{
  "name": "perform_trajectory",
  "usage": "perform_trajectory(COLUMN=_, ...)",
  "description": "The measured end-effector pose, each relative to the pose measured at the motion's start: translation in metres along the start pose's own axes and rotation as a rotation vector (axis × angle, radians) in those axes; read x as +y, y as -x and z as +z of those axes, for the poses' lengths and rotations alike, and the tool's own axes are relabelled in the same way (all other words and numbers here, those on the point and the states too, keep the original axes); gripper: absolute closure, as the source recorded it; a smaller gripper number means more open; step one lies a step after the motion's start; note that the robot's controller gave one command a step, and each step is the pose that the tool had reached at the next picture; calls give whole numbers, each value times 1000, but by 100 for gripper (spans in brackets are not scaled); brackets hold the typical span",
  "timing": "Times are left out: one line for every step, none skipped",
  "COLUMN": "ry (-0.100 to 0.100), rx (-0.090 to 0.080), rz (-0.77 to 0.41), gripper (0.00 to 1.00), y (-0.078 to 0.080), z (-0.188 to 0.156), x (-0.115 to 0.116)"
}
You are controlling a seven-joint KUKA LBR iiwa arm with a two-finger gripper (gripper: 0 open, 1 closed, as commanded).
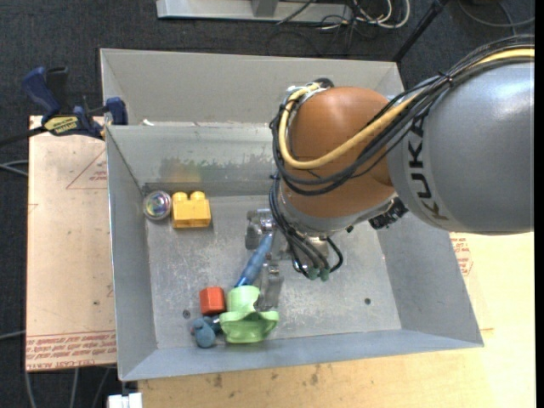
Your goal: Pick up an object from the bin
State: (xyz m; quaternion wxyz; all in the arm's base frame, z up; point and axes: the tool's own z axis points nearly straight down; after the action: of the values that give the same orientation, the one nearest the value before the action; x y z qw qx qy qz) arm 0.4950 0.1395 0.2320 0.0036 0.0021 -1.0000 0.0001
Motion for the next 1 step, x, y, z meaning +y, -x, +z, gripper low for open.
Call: perform_trajectory(ry=0, rx=-1, rz=-290, gripper=0, y=-17, z=114, x=38)
